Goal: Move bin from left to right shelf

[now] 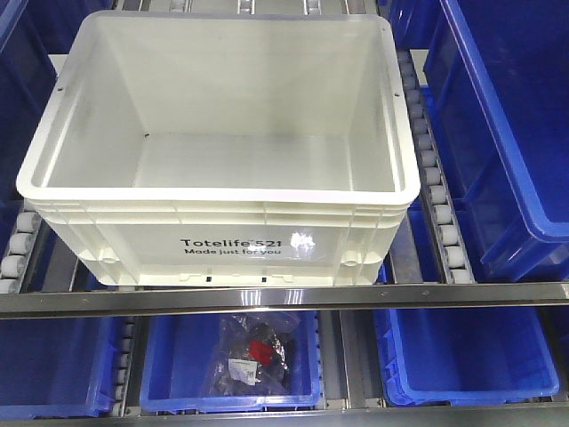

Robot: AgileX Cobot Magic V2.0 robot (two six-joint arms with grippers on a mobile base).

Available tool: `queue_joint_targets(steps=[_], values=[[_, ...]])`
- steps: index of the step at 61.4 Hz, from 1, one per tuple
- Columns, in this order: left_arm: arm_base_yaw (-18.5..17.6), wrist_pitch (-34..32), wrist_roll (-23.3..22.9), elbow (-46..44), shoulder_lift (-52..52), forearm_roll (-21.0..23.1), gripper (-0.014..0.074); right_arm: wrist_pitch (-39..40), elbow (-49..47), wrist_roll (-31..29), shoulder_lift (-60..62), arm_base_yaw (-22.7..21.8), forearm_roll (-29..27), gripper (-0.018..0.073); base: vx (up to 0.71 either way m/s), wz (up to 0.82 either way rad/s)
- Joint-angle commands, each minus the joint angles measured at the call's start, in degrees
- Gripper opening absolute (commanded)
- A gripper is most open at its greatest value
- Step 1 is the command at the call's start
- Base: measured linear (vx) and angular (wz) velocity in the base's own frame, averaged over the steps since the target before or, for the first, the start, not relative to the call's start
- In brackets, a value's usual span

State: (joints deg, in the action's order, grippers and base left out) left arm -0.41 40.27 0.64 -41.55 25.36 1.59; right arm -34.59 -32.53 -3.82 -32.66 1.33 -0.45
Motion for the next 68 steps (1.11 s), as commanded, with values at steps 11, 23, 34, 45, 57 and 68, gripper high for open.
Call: queue_joint_targets(steps=[11,23,34,45,57,68], values=[[-0.44,-1.36,-0.64,-1.62,0.80,0.41,0.0283,2.45,-1.44,-0.81,-4.90,-0.32,-1.44,0.0307,0.00,0.00],[-0.44,-3.83,-0.64,-1.62,0.74,0.41,0.0537,2.39,-1.44,-0.84,-4.96,-0.32,-1.63,0.0706,0.00,0.00],[-0.44,-4.05,-0.64,-1.90,0.87,0.41,0.0572,2.12,-2.11,-2.23,-4.96,-0.27,-5.35,0.0722,0.00,0.00],[-0.69,0.43,3.16,-7.54,5.99,0.77,0.0571,-1.16,-6.45,-10.66,-6.17,-0.27,-14.65,0.0670,0.00,0.00],[-6.51,3.56,3.21,-12.27,14.10,1.33,0.0571,-6.31,-11.72,-18.12,-13.10,3.21,-22.84,0.0623,0.00,0.00],[-10.41,2.63,4.63,-12.76,20.69,1.47,0.0571,-6.75,-18.29,-16.90,-22.98,14.36,-20.32,0.0618,0.00,0.00]])
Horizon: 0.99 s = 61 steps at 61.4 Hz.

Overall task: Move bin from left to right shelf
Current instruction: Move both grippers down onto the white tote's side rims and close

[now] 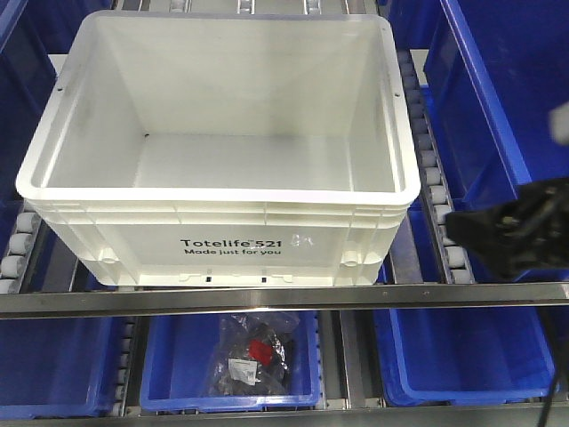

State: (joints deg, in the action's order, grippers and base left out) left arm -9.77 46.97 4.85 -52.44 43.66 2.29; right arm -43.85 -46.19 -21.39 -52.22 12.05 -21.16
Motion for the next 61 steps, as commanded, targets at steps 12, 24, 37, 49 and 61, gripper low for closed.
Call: queue_joint_targets(steps=[12,24,37,49,61], values=[[-1.05,-4.21,-1.45,-2.45,10.80,-2.29,0.0571,0.19,-16.26,11.57,-14.91,7.18,9.15,0.0614,0.00,0.00],[-1.05,-4.05,-6.37,-7.65,19.41,-3.44,0.0571,-3.33,-25.40,20.06,-24.00,7.18,16.26,0.0606,0.00,0.00],[0.52,-2.13,-7.69,-14.99,29.55,-3.02,0.0571,-7.20,-33.69,24.99,-32.29,7.18,21.62,0.0600,0.00,0.00],[2.25,-0.76,-7.56,-21.74,37.78,-0.72,0.0571,-8.27,-38.86,28.13,-37.83,7.18,23.66,0.0593,0.00,0.00],[2.25,-0.49,-7.68,-27.20,44.07,1.43,0.0571,-8.33,-41.88,30.08,-41.73,7.18,23.70,0.0593,0.00,0.00]])
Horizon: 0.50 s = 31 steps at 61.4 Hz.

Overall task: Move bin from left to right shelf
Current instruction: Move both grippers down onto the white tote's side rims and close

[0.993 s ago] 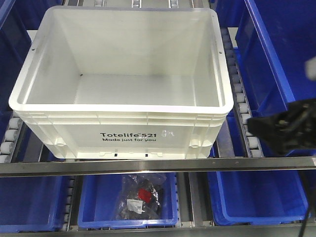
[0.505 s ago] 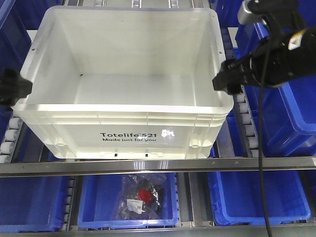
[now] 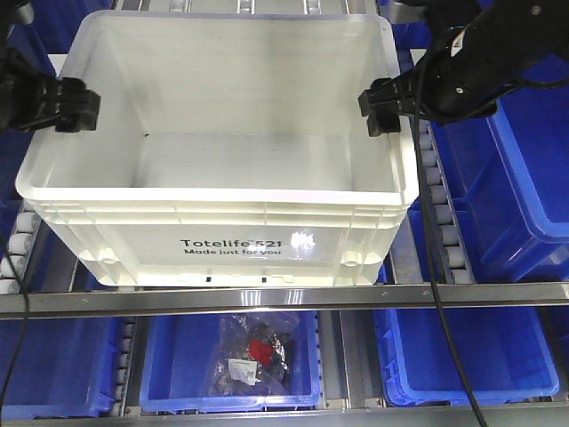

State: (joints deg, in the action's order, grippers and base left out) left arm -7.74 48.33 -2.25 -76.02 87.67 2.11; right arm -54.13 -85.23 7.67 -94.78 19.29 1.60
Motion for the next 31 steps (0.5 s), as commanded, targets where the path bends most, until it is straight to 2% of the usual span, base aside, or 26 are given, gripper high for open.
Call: queue_joint_targets(steps=[1,19,22,31], values=[[0.22,-1.84,-0.57,-4.06,0.52,1.60,0.0571,1.93,-2.98,1.14,0.58,-0.06,0.94,0.0593,0.00,0.00],[0.22,-2.47,-0.57,-4.84,2.34,1.60,0.0571,-0.68,-6.98,3.99,-2.81,0.38,0.47,0.0593,0.00,0.00],[0.22,-2.82,-0.57,-4.84,2.34,1.54,0.0571,-2.14,-7.97,4.61,-3.20,1.21,1.94,0.0593,0.00,0.00],[0.22,-2.99,-0.52,-4.84,2.34,1.42,0.0571,-5.65,-10.56,10.68,-4.60,5.40,12.47,0.0593,0.00,0.00]])
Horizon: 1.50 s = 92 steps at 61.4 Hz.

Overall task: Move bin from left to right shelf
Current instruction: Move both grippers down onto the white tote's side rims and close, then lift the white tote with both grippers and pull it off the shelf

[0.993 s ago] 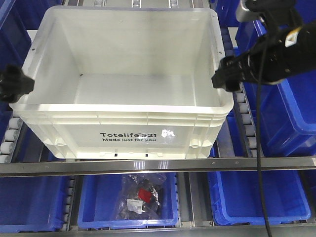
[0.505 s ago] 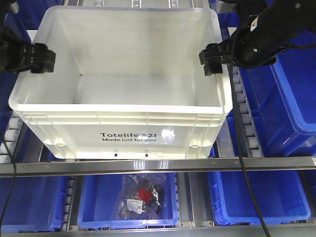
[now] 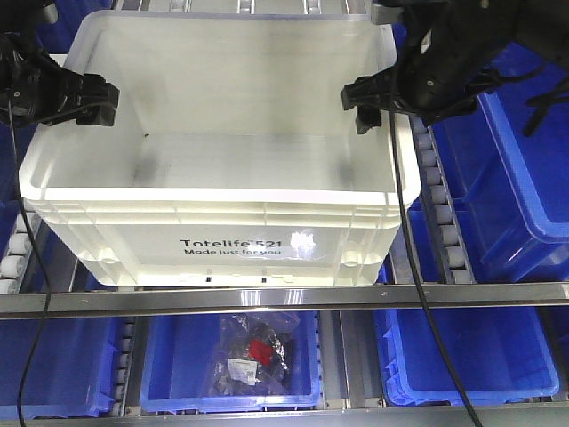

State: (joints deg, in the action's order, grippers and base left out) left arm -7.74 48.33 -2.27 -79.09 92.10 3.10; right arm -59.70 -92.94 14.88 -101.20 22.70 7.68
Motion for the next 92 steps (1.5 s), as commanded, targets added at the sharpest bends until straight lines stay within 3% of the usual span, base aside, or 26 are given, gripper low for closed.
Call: queue_joint_targets(steps=[1,18,36,56,78,92], values=[[0.22,-2.99,-0.45,-1.77,-2.10,0.43,0.0571,-0.19,-3.04,4.13,1.71,2.36,7.19,0.0593,0.00,0.00],[0.22,-2.99,-0.41,-1.77,-2.10,0.43,0.0551,-0.53,-3.85,10.73,0.51,2.18,8.21,0.0593,0.00,0.00],[0.22,-2.99,-0.41,-1.77,-2.10,0.37,0.0512,-1.25,-3.85,10.88,0.26,1.65,6.27,0.0571,0.00,0.00],[0.22,-2.94,-0.41,-1.77,-2.10,0.37,0.0407,-1.30,-3.85,10.88,0.26,1.65,5.31,0.0372,0.00,0.00],[0.22,-2.88,-0.41,-1.71,-2.10,0.32,0.0215,-1.06,-3.85,10.88,0.26,1.65,5.41,0.0142,0.00,0.00],[0.22,-2.38,-0.38,-1.71,-2.10,-1.51,0.0140,-1.06,-3.85,10.88,0.26,1.65,5.43,0.0055,0.00,0.00]])
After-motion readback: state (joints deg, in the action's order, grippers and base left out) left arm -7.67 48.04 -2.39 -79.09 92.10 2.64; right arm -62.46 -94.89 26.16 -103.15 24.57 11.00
